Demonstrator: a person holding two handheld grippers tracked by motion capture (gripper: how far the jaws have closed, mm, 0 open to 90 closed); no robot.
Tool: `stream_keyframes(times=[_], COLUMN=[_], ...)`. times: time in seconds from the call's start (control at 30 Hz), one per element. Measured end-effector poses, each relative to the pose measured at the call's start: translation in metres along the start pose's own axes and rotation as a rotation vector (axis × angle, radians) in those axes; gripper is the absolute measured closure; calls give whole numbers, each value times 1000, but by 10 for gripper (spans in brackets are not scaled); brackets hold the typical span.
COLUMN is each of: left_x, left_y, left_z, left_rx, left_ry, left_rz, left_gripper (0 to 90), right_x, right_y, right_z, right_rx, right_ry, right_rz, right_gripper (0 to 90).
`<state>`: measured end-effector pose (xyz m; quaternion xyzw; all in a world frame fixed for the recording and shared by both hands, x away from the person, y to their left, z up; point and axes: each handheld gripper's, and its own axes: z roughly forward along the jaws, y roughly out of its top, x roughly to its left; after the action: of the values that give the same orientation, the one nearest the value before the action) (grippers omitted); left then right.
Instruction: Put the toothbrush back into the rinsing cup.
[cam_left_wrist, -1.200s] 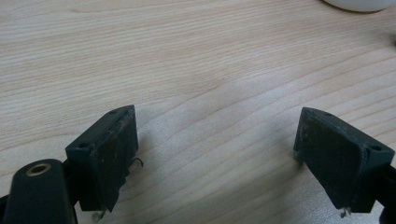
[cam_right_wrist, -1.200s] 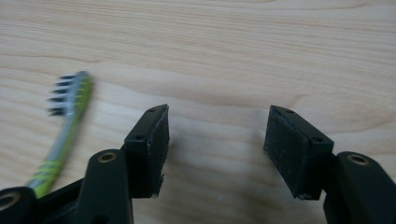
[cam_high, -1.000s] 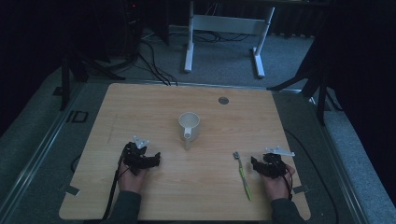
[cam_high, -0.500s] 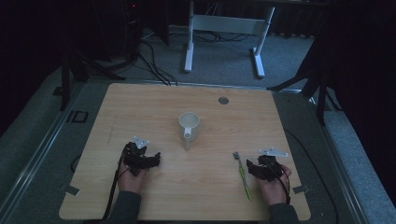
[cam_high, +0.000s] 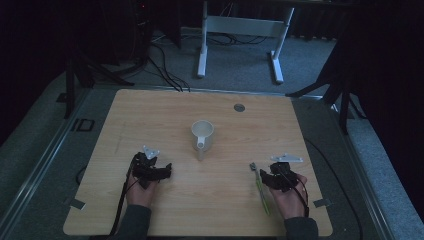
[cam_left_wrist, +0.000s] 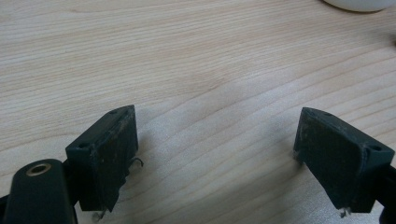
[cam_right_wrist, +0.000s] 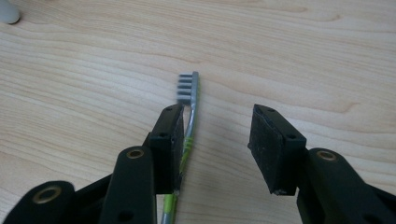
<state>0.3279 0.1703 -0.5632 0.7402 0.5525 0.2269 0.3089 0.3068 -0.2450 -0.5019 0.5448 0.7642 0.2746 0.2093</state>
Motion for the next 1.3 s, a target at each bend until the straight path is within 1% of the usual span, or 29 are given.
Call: stream_keyframes(times=[0.1,0.13,0.17,0.23,0.33,0.5,0.53,0.57,0.7,0.77,0.9,1.17,1.3], left_x=[0,0,0,0,0,0,0,0,0,0,0,0,0], left_y=[0,0,0,0,0,0,0,0,0,0,0,0,0], left_z=[0,0,0,0,0,0,0,0,0,0,0,0,0], left_rx=[0,0,0,0,0,0,0,0,0,0,0,0,0], left_ry=[0,0,0,0,0,1,2,2,1,2,2,2,2], left_rz=[0,-1,-1,-1,0,-1,-4,-3,-2,-3,-3,-3,-3], left_gripper=[142,142,142,142,142,142,142,142,142,142,142,142,142], right_x=[1,2,3,4,6,8,8,10,12,13,12,13,14], right_y=[3,4,6,8,10,12,13,13,13,14,19,25,27], right_z=[-1,-2,-2,-2,-2,-2,-1,0,1,1,1,3,5], right_rx=[2,9,23,32,44,57,64,83,98,115,134,166,199], right_ry=[0,2,15,20,9,5,0,-9,-3,-2,2,8,18], right_rz=[-2,8,32,41,34,33,26,23,17,14,24,17,16], right_gripper=[540,535,531,530,531,529,530,529,527,523,523,517,539])
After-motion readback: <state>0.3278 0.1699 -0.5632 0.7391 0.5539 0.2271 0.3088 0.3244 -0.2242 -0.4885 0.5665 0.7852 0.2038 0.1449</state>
